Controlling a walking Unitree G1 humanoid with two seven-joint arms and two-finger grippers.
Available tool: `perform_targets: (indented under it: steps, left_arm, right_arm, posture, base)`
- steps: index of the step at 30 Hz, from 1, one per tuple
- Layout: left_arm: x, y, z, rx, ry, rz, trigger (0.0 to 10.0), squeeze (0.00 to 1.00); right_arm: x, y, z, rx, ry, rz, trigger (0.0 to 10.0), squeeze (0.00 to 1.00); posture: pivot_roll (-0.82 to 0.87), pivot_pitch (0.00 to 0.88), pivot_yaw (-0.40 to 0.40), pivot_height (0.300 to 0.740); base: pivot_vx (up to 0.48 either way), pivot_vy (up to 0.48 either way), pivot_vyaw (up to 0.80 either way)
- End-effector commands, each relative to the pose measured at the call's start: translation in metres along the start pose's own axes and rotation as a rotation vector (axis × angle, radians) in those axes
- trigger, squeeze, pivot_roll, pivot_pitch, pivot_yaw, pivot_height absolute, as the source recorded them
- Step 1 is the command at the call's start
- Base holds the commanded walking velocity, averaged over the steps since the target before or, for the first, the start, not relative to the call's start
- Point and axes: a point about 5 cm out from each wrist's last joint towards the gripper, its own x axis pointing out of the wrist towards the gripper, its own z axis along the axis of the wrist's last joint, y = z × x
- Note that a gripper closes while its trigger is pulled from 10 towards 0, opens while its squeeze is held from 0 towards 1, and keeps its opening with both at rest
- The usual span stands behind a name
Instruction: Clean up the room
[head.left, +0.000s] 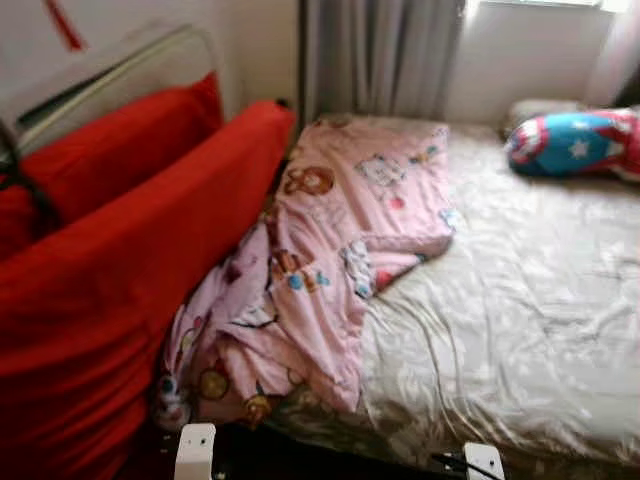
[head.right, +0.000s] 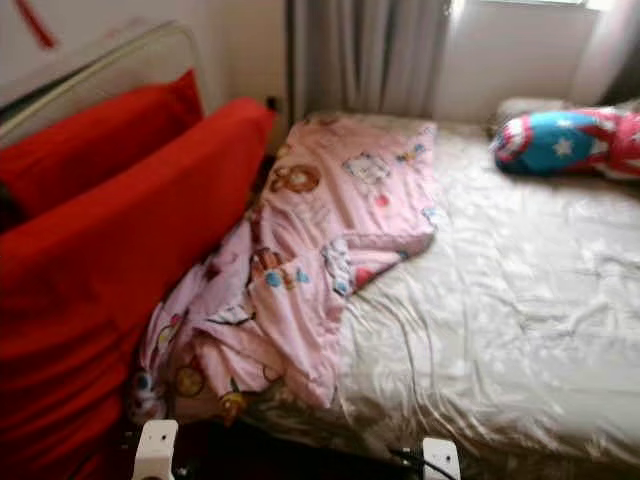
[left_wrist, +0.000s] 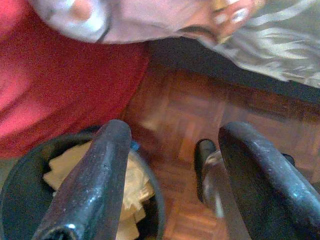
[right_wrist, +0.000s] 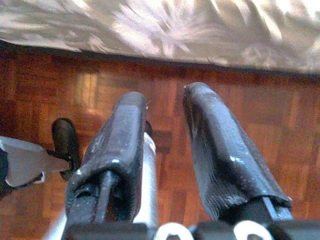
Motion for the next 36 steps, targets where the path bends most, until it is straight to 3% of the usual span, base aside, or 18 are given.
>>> perform_targets:
  steps: [1, 14, 36]
  left_arm:
    - [-0.0005, -0.0001, -0.0033, 0.018, 0.015, -0.003, 10.0, 0.00]
    - [-0.0006, -0.0026, -0.0021, 0.013, 0.000, -0.019, 10.0, 0.00]
    - [-0.0002, -0.0008, -0.0006, 0.000, -0.002, -0.013, 10.0, 0.00]
  right_arm:
    - [0.0007, -0.0003, 0.0054, -0.003, -0.020, 0.005, 10.0, 0.00]
    - [0.0006, 0.0007, 0.0041, 0.005, -0.019, 0.006, 10.0, 0.00]
    - [0.0006, -0.0008, 0.0059, 0.025, -0.030, -0.009, 10.0, 0.00]
  posture:
    - [-0.02, 0.000, -0.032, 0.714]
    - [-0.02, 0.000, -0.028, 0.714]
    - [-0.01, 0.000, -0.039, 0.714]
  base:
    - [0.000, 0.000, 0.80]
    - [0.000, 0.000, 0.72]
    - [0.000, 0.000, 0.00]
